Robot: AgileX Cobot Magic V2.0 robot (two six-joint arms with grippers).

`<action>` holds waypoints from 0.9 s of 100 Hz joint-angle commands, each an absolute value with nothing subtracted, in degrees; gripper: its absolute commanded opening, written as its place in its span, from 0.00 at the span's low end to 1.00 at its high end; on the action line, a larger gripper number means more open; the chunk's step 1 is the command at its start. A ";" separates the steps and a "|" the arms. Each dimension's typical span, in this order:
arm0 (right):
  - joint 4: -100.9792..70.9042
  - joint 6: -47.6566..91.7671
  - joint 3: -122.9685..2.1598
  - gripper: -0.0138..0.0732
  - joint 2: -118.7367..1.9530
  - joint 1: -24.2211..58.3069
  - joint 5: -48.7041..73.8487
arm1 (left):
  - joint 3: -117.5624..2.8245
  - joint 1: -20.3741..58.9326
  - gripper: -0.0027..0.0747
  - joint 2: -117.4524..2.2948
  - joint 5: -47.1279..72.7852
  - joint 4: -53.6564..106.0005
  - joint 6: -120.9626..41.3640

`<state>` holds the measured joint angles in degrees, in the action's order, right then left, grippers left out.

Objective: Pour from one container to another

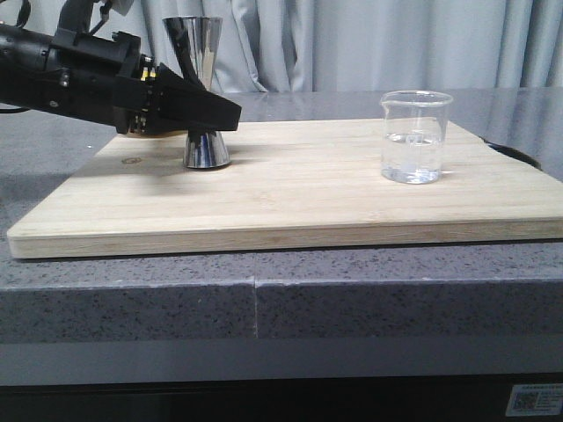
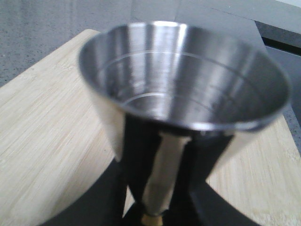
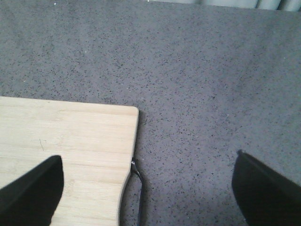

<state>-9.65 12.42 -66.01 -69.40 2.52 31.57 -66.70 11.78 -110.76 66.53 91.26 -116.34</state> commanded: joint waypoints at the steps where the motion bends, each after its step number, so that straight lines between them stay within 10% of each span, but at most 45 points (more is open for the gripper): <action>1: -9.98 13.03 -68.06 0.92 -68.36 2.42 27.46 | -68.05 12.25 0.17 -107.31 72.77 94.19 -116.28; 90: -9.98 15.44 -66.01 0.92 -68.36 2.42 27.76 | -68.05 16.09 0.06 -102.76 72.77 89.74 -116.68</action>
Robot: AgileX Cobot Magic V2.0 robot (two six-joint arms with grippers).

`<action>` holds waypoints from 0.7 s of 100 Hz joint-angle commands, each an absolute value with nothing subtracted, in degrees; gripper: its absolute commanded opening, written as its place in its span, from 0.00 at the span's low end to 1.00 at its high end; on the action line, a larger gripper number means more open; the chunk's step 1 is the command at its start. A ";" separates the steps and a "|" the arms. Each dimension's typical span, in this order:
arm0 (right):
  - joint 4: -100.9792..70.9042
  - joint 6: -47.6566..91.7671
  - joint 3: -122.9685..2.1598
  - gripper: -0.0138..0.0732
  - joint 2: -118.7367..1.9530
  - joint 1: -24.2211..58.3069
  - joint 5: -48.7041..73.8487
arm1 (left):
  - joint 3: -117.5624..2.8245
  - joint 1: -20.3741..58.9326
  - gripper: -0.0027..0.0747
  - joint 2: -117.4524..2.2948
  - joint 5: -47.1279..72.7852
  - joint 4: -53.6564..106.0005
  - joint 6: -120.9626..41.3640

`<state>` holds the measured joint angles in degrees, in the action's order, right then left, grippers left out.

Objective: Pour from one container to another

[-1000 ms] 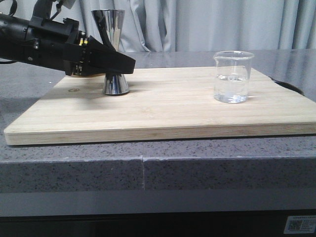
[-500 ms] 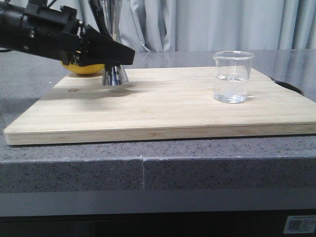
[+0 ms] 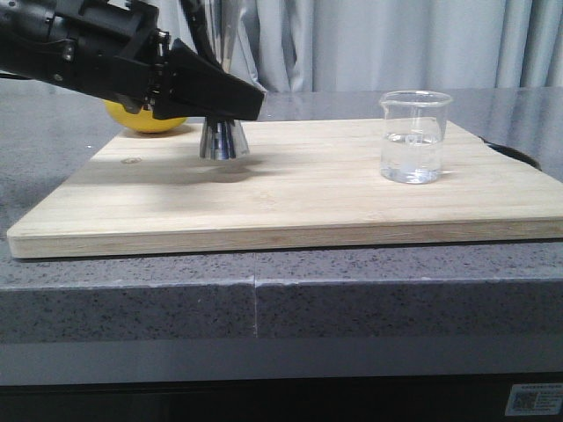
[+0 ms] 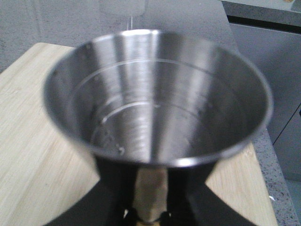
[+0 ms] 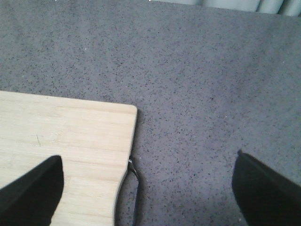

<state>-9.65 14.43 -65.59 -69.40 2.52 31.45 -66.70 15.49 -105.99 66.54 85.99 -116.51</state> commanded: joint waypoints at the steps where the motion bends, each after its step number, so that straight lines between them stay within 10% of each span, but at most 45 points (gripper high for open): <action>1: -9.98 15.44 -65.86 0.92 -68.36 2.42 27.66 | -68.05 16.09 0.06 -102.76 72.77 89.74 -116.68; 70: -11.86 18.49 -51.63 0.92 -62.23 12.38 14.96 | -68.05 16.09 0.06 -100.75 72.77 87.63 -115.60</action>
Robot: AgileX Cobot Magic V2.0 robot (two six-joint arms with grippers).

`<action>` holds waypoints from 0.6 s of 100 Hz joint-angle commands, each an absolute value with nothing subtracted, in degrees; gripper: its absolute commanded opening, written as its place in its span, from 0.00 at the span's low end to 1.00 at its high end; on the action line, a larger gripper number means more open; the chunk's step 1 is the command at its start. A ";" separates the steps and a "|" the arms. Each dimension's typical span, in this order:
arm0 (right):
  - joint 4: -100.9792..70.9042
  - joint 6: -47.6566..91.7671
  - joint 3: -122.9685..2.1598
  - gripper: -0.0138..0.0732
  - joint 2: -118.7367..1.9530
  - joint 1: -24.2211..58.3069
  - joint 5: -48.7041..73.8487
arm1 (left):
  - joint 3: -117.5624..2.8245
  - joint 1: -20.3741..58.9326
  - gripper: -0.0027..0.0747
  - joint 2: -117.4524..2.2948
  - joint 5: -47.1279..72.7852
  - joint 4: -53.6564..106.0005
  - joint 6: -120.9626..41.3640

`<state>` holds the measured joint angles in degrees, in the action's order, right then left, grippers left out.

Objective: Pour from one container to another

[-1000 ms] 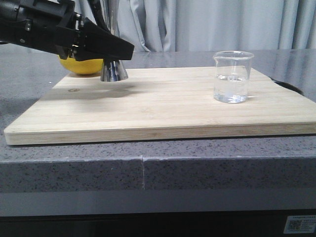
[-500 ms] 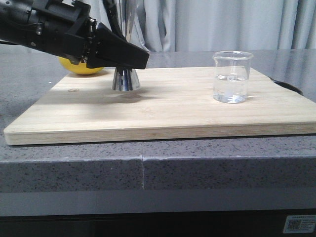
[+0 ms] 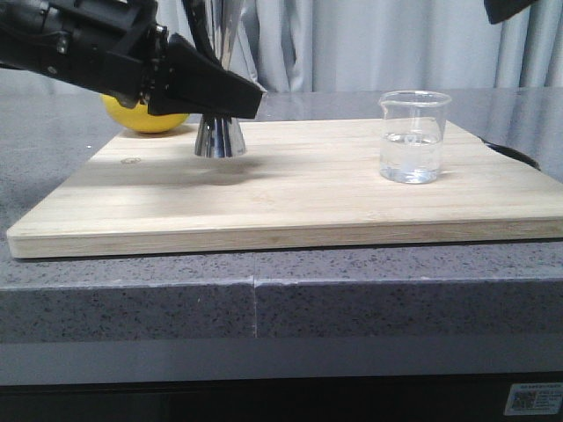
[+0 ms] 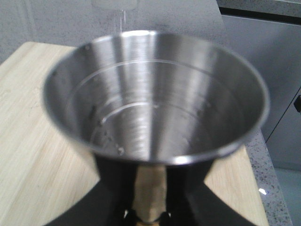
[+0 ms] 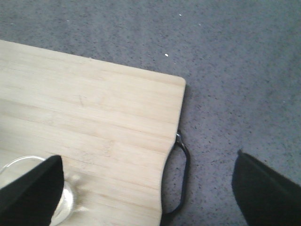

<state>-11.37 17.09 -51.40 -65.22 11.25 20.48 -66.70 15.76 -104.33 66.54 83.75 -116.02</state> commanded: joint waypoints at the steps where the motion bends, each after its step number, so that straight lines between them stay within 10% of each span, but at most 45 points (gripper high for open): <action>1: -11.75 18.62 -51.29 0.92 -61.95 12.54 14.84 | -68.05 16.09 0.06 -100.75 72.77 87.63 -115.60; 60: -16.13 20.98 -27.12 0.92 -42.74 15.76 -3.58 | -68.05 16.09 0.06 -100.65 72.77 88.10 -115.60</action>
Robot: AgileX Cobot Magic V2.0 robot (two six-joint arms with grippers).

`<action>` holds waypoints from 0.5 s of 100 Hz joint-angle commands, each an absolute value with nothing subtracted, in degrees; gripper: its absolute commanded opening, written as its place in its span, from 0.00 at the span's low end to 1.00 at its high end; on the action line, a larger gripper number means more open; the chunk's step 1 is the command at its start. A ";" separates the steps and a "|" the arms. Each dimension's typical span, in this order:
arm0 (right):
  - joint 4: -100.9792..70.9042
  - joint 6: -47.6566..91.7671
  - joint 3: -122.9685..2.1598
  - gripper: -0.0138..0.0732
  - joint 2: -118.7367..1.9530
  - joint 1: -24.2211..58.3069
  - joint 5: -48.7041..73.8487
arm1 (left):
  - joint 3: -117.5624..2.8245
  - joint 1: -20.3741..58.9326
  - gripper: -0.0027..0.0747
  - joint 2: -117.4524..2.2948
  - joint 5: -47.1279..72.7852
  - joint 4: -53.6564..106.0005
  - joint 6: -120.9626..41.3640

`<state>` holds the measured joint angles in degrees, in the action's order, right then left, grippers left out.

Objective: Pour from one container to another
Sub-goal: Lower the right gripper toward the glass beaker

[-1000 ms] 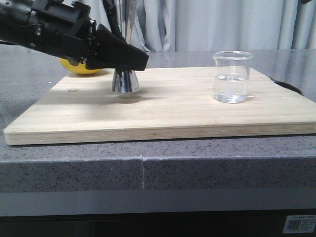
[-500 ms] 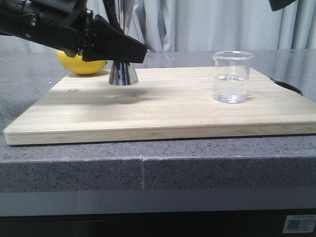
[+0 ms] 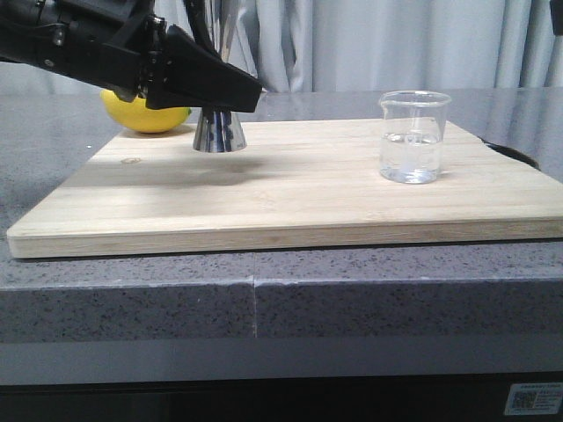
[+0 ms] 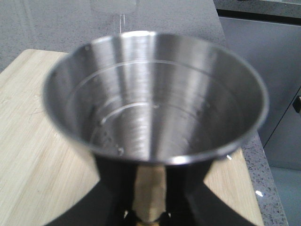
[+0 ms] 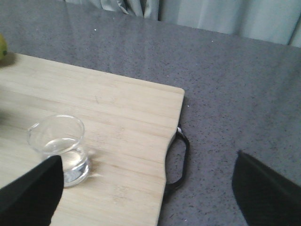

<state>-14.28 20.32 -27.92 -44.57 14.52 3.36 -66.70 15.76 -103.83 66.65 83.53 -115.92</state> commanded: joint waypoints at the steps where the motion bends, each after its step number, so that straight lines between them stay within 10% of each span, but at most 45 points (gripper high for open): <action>1: -16.11 20.98 -26.89 0.92 -42.76 15.90 -3.86 | -68.05 16.09 0.06 -100.65 72.77 88.10 -115.60; 50: -16.66 20.87 -20.58 0.92 -51.64 25.21 -20.75 | -68.05 16.09 0.06 -100.65 72.77 88.21 -115.60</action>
